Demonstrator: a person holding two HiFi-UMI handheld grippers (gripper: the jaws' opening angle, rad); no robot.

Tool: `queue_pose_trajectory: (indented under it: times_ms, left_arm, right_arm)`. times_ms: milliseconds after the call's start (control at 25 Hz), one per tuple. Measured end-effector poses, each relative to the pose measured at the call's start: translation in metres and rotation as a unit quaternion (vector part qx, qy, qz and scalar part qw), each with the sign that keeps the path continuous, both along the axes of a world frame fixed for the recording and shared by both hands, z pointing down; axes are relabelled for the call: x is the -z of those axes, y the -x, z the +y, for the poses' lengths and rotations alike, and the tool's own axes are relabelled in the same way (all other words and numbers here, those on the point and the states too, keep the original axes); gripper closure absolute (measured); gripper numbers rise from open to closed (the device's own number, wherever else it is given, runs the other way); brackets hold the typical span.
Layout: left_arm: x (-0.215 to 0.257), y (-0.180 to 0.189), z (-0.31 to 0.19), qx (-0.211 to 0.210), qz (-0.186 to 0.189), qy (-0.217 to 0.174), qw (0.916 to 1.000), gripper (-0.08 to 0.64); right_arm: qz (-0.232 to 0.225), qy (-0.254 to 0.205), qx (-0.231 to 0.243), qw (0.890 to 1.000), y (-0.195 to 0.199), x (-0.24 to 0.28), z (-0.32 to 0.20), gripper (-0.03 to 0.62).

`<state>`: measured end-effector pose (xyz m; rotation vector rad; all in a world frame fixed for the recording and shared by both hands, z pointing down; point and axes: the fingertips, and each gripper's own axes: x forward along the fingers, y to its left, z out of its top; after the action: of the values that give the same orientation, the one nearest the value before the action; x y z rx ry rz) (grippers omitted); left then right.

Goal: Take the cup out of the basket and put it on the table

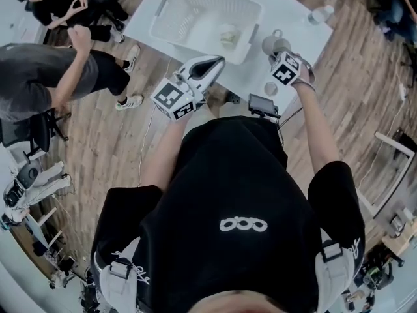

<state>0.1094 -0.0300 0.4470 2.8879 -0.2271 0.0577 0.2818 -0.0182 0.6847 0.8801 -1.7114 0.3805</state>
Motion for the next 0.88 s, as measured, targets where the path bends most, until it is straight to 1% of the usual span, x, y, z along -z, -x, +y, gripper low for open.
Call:
queue_pose_trajectory:
  times_ms: [200,440,600,760,880]
  left_arm:
    - [-0.002,0.011,0.002,0.015,-0.001,0.006,0.9999,0.551]
    - [-0.004,0.024,0.001,0.036,-0.003,0.014,0.9993,0.551]
    - [-0.008,0.029,-0.004,0.046,-0.002,0.017,0.9988,0.552]
    - [-0.011,0.032,-0.009,0.049,-0.002,0.017,0.9986,0.552]
    - [-0.011,0.033,-0.01,0.051,0.001,0.018,0.9986,0.551]
  right_arm:
    - [0.032,0.066,0.043,0.996,0.002,-0.039,-0.001,0.546]
    - [0.051,0.117,0.067,0.99,0.002,-0.069,0.006,0.546]
    - [0.062,0.134,0.072,0.986,-0.002,-0.081,0.005,0.546]
    - [0.077,0.133,0.08,0.985,-0.003,-0.081,-0.002,0.545]
    - [0.088,0.142,0.084,0.982,-0.002,-0.084,0.0,0.545]
